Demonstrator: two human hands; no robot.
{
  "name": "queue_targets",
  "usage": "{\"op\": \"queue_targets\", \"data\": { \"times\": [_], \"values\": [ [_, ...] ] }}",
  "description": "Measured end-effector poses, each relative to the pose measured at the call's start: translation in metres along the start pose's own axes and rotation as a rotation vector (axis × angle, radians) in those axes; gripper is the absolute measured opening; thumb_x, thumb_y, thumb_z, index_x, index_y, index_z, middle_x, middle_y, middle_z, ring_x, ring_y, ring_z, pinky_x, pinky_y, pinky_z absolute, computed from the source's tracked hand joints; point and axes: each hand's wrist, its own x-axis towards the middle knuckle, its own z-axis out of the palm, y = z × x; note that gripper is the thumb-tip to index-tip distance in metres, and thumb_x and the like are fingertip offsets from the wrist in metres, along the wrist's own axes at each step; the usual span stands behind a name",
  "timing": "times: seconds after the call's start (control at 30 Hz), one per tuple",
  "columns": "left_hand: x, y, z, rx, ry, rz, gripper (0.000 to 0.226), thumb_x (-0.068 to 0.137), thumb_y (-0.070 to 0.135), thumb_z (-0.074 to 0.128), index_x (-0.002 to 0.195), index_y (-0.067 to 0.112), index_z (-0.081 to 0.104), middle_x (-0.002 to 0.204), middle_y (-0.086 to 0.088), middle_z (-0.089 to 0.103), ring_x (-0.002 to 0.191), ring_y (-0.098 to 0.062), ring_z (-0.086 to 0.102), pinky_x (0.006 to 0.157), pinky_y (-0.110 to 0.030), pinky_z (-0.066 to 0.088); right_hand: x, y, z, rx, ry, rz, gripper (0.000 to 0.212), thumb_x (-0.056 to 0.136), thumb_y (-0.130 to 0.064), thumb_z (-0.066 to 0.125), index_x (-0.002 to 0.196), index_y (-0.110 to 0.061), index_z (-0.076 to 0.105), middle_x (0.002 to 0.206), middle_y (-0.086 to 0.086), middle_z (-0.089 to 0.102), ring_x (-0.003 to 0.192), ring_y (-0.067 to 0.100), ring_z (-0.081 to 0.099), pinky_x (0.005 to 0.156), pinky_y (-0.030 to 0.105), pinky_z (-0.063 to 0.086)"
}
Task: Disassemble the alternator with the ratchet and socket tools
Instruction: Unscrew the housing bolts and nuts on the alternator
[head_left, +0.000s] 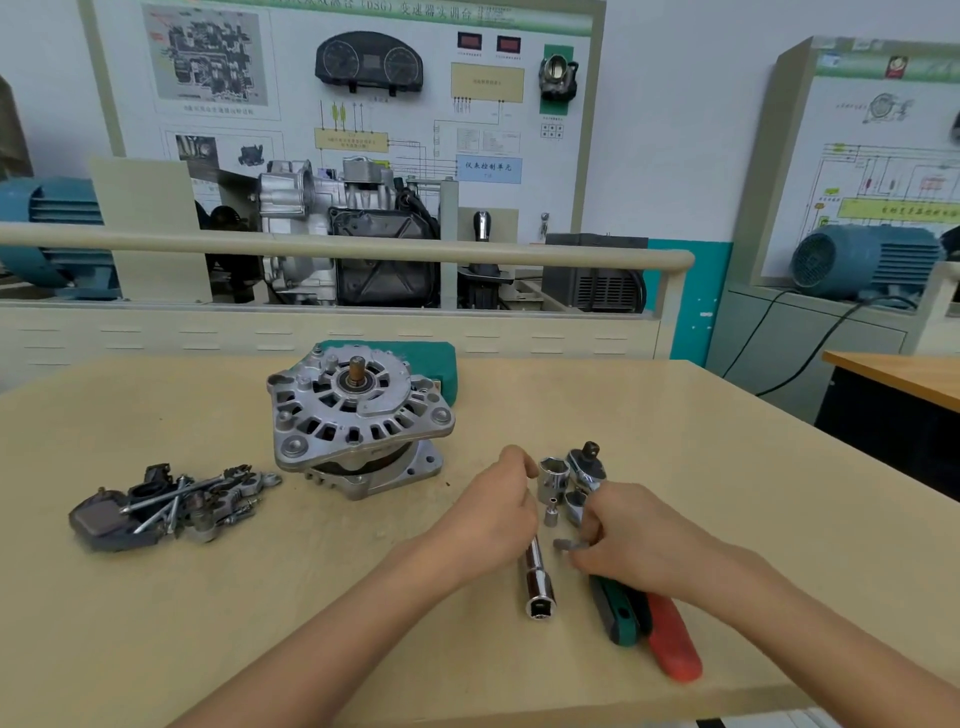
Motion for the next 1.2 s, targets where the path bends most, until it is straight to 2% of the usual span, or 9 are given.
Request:
{"op": "queue_targets", "data": {
  "times": [0.1,0.17,0.37,0.5,0.63,0.73,0.87,1.0,1.2],
  "values": [
    [-0.003,-0.002,0.002,0.014,0.047,0.096,0.044,0.090,-0.003,0.034,0.130,0.016,0.034,0.103,0.000,0.052,0.089,-0.009,0.052,0.065,-0.004,0.036,-0.002,-0.002,0.000,0.045,-0.056,-0.014,0.030,0.082,-0.030,0.065,0.083,0.001,0.062,0.068,-0.003,0.046,0.062,0.011,0.043,0.049,0.019,0.030],
    [-0.003,-0.003,0.004,-0.041,0.083,0.118,0.048,0.091,-0.002,0.040,0.132,0.020,0.034,0.101,0.002,0.052,0.089,-0.006,0.057,0.068,-0.002,0.038,0.000,0.000,-0.006,0.106,-0.052,0.007,0.030,0.083,-0.032,0.064,0.074,-0.004,0.058,0.066,-0.001,0.044,0.059,0.011,0.040,0.047,0.018,0.028],
    [0.002,-0.004,0.011,-0.177,0.169,0.103,0.043,0.081,0.003,0.065,0.107,0.027,0.039,0.087,0.007,0.055,0.080,-0.015,0.064,0.069,-0.021,0.049,0.006,-0.002,-0.011,0.452,0.170,0.035,0.028,0.088,-0.033,0.062,0.070,-0.012,0.055,0.064,-0.005,0.048,0.057,0.005,0.041,0.051,0.017,0.028],
    [0.003,-0.001,0.017,-0.089,0.146,0.157,0.076,0.080,0.004,0.063,0.141,0.030,0.026,0.099,0.003,0.058,0.080,-0.013,0.064,0.069,-0.016,0.049,0.010,-0.006,-0.001,0.442,0.241,-0.012,0.021,0.080,-0.033,0.069,0.069,-0.017,0.061,0.067,-0.007,0.057,0.062,0.002,0.049,0.054,0.015,0.035],
    [0.003,0.000,0.019,0.034,0.122,0.201,0.091,0.079,0.001,0.061,0.147,0.033,0.011,0.115,-0.006,0.060,0.082,-0.016,0.063,0.080,-0.029,0.051,0.012,-0.007,0.003,0.349,0.248,-0.022,0.014,0.079,-0.025,0.068,0.069,-0.015,0.064,0.071,-0.001,0.063,0.068,0.009,0.056,0.058,0.018,0.041],
    [0.001,-0.002,0.020,0.031,0.123,0.223,0.084,0.078,0.002,0.061,0.147,0.028,0.019,0.115,-0.006,0.062,0.078,-0.016,0.062,0.077,-0.026,0.050,0.011,-0.005,0.001,0.276,0.205,-0.079,0.016,0.082,-0.022,0.067,0.066,-0.019,0.064,0.075,0.002,0.067,0.073,0.011,0.059,0.063,0.019,0.043],
    [-0.002,-0.004,0.022,0.028,0.148,0.260,0.056,0.084,0.014,0.061,0.135,0.024,0.040,0.118,0.000,0.062,0.101,-0.012,0.060,0.087,-0.028,0.049,0.015,0.003,-0.003,0.183,0.250,-0.068,0.008,0.083,-0.015,0.063,0.078,-0.015,0.069,0.081,0.001,0.067,0.075,0.011,0.060,0.067,0.018,0.047],
    [-0.004,-0.011,0.022,0.139,0.224,0.268,0.044,0.089,0.027,0.057,0.131,0.026,0.044,0.118,0.006,0.059,0.108,-0.006,0.054,0.091,-0.028,0.045,0.020,0.009,-0.002,0.094,0.238,-0.015,0.010,0.083,-0.019,0.063,0.088,-0.012,0.068,0.090,0.005,0.066,0.085,0.020,0.062,0.078,0.035,0.051],
    [-0.008,-0.018,0.019,0.169,0.291,0.270,0.038,0.091,0.028,0.051,0.129,0.028,0.046,0.114,0.010,0.056,0.106,-0.005,0.051,0.090,-0.023,0.042,0.023,0.009,0.005,0.036,0.188,0.031,0.010,0.085,-0.022,0.061,0.091,-0.015,0.066,0.095,0.004,0.067,0.089,0.020,0.063,0.078,0.033,0.052]
  ]
}}
